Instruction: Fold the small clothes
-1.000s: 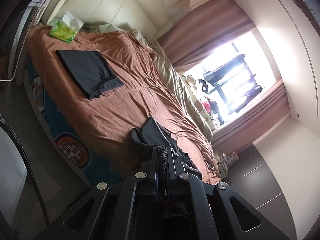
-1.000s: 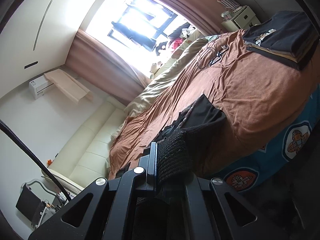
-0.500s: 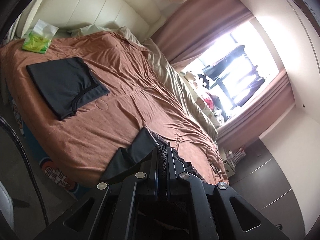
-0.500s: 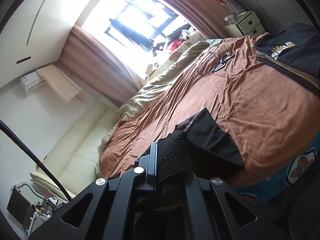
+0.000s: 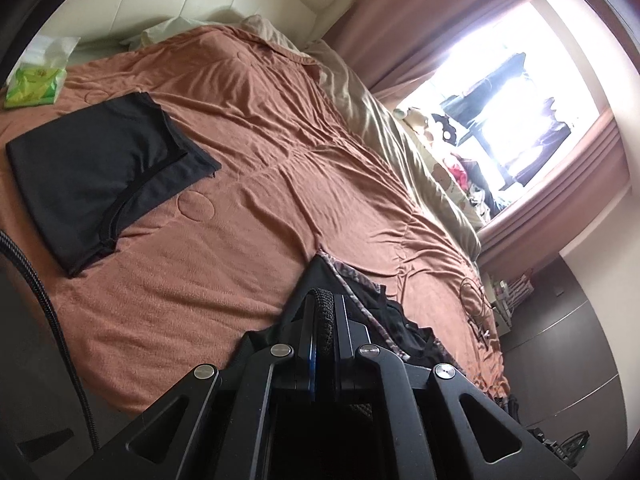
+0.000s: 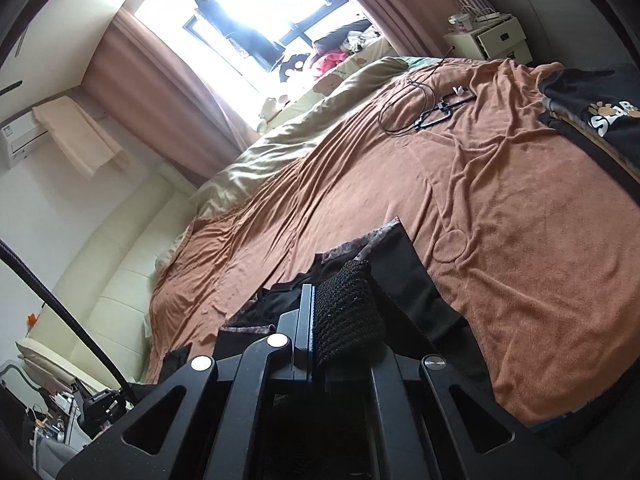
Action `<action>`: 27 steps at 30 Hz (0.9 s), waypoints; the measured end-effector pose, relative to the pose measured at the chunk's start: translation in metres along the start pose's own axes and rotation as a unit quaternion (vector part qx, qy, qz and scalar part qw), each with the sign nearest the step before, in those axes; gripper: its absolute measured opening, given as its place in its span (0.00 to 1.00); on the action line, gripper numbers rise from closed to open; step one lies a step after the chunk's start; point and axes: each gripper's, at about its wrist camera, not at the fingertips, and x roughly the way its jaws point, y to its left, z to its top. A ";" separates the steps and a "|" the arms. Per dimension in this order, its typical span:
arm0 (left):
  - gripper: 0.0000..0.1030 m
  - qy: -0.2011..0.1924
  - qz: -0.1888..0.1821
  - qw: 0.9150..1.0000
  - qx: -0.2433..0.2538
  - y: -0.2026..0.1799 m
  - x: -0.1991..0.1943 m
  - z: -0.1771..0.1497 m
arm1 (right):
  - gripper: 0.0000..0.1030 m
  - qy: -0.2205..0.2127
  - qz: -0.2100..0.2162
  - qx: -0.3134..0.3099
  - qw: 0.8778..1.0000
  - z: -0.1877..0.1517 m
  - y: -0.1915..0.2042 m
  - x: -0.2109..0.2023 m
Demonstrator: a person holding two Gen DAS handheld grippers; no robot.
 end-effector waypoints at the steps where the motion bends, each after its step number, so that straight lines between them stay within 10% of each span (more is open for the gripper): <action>1: 0.05 0.004 0.004 1.000 0.001 0.000 0.007 0.002 | 0.00 0.005 -0.004 0.003 1.000 0.004 0.000 0.010; 27: 0.07 0.100 0.121 0.985 0.066 0.004 0.197 0.030 | 0.00 0.094 -0.121 -0.011 0.988 0.040 -0.001 0.184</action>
